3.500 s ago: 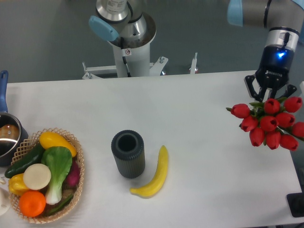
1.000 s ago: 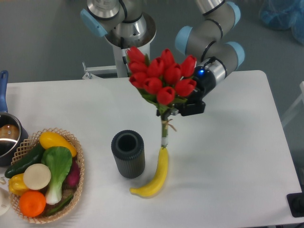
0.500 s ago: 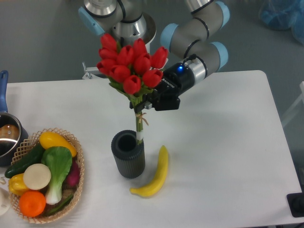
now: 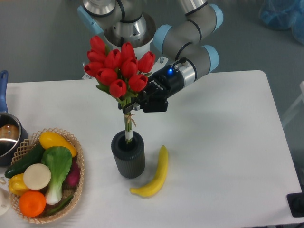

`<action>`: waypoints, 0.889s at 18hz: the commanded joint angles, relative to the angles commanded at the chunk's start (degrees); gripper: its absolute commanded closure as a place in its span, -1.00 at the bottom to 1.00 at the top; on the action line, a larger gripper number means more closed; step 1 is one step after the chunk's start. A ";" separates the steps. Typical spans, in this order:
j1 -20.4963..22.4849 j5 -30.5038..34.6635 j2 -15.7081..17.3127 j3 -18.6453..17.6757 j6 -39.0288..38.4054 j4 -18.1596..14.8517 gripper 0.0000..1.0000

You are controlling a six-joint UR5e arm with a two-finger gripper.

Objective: Insert the flowers into the vase
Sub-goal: 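Lower the tulip stems into the vase opening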

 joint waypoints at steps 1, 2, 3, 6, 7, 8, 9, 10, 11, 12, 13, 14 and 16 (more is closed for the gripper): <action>-0.09 0.09 -0.62 0.35 0.00 0.00 0.62; -0.35 0.18 -1.23 0.70 0.00 0.00 0.62; -0.61 0.35 -1.58 0.79 0.00 0.00 0.62; -0.62 0.44 -1.85 0.79 0.00 0.00 0.62; -0.70 0.44 -1.94 0.79 0.00 0.00 0.62; -0.70 0.44 -1.94 0.71 0.00 0.00 0.62; -0.70 0.44 -2.20 0.71 0.00 0.00 0.62; -0.88 0.53 -2.46 0.71 0.00 0.00 0.62; -1.14 0.53 -2.99 0.71 0.00 0.00 0.62; -1.14 0.62 -3.43 0.71 0.09 0.00 0.62; -1.14 0.62 -3.96 0.71 0.09 0.00 0.62; -1.14 0.62 -4.31 0.62 0.09 0.00 0.62; -1.14 0.62 -5.01 0.44 0.09 0.00 0.62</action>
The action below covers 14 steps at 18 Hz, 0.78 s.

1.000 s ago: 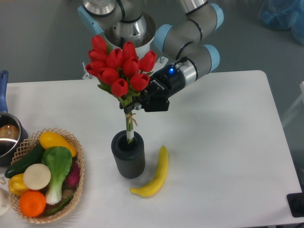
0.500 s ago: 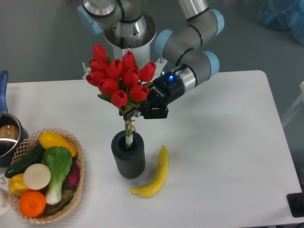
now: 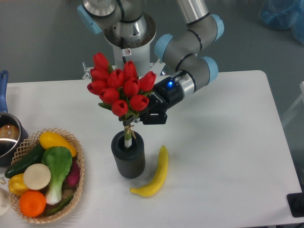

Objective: Insert the flowers into the vase
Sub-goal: 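Lower the tulip stems into the vase opening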

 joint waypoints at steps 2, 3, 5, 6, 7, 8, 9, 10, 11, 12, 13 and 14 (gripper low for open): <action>0.00 0.09 -0.97 -0.09 0.09 0.35 0.62; 0.00 0.09 -1.49 -0.09 0.17 0.44 0.62; 0.00 0.26 -2.11 0.44 0.44 0.44 0.60; 0.00 0.26 -2.55 0.52 0.53 0.44 0.60; 0.00 0.52 -3.16 0.35 0.61 0.44 0.60; 0.00 0.88 -3.52 0.44 0.62 0.44 0.60; 0.00 1.05 -4.04 0.52 0.62 0.44 0.59; 0.00 1.05 -4.66 0.53 0.70 0.53 0.59; 0.09 1.05 -5.01 0.53 1.23 0.53 0.59; 0.26 1.05 -5.19 0.44 1.49 0.53 0.58; 0.35 1.14 -5.28 0.44 1.58 0.53 0.55; 0.35 1.14 -5.45 0.35 1.67 0.53 0.54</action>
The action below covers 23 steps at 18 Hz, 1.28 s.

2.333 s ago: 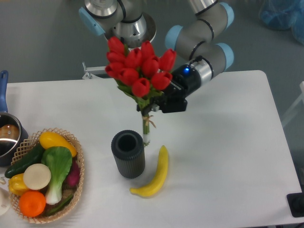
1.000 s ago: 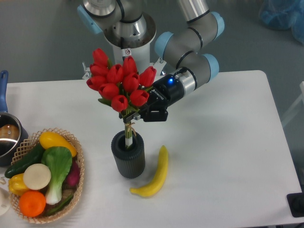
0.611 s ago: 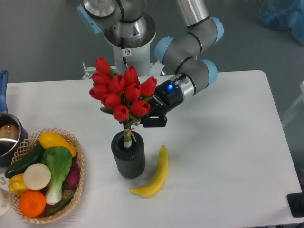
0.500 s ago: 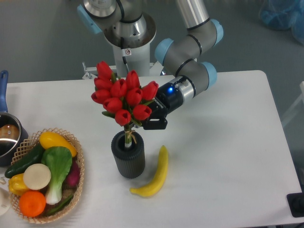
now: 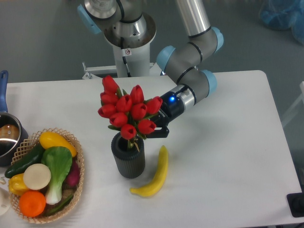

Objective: Insert the flowers into the vase
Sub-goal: 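Lower the tulip stems into the vase opening, then push the bouquet further down and settle it upright in the vase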

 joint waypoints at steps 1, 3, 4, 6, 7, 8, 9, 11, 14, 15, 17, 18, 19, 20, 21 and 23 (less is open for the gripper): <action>0.00 0.00 -0.44 0.00 0.00 0.00 0.54; 0.00 0.00 -0.88 0.00 0.44 0.00 0.54; 0.00 0.00 -1.14 -0.17 1.31 0.00 0.54; -0.09 0.00 -1.41 -0.44 2.72 0.00 0.54; -0.09 0.00 -1.41 -0.61 2.81 0.00 0.54; -0.09 0.00 -1.32 -0.88 2.81 0.00 0.54; -0.09 0.00 -1.32 -0.97 2.81 0.00 0.54; -0.17 0.09 -1.23 -1.06 2.81 0.00 0.53; -0.35 0.09 -1.23 -1.23 2.81 0.00 0.53; -0.44 0.09 -1.06 -1.41 2.81 0.00 0.52; -0.61 0.09 -1.14 -1.76 2.90 0.00 0.52; -0.79 0.09 -1.32 -1.76 2.90 0.09 0.51; -0.79 0.09 -1.41 -1.76 2.90 0.17 0.51; -0.79 0.09 -1.41 -1.85 2.90 0.26 0.51; -0.79 0.09 -1.41 -1.85 3.08 0.18 0.51; -0.88 0.09 -1.23 -2.02 2.99 0.18 0.51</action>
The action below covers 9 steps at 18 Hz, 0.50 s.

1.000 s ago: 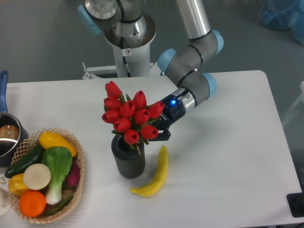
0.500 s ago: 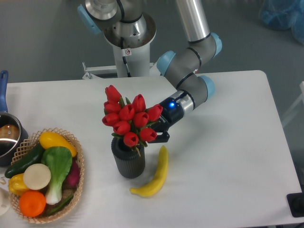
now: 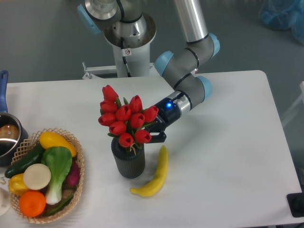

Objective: Insert the flowers into the vase
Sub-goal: 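Push the bouquet further down and settle it upright in the vase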

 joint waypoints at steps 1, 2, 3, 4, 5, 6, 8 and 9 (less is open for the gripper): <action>0.00 0.00 0.17 0.00 0.00 0.00 0.51; 0.00 -0.09 0.35 0.00 -0.09 0.00 0.51; 0.00 0.00 0.53 -0.09 -0.09 0.00 0.51; -0.17 0.00 0.70 -0.52 0.00 0.00 0.50; -0.35 0.00 0.97 -0.96 0.09 0.00 0.50; -0.35 0.00 0.88 -1.14 0.09 0.09 0.50; -0.35 0.00 0.79 -1.41 0.61 0.00 0.50; -0.35 0.00 0.79 -1.41 0.79 0.00 0.50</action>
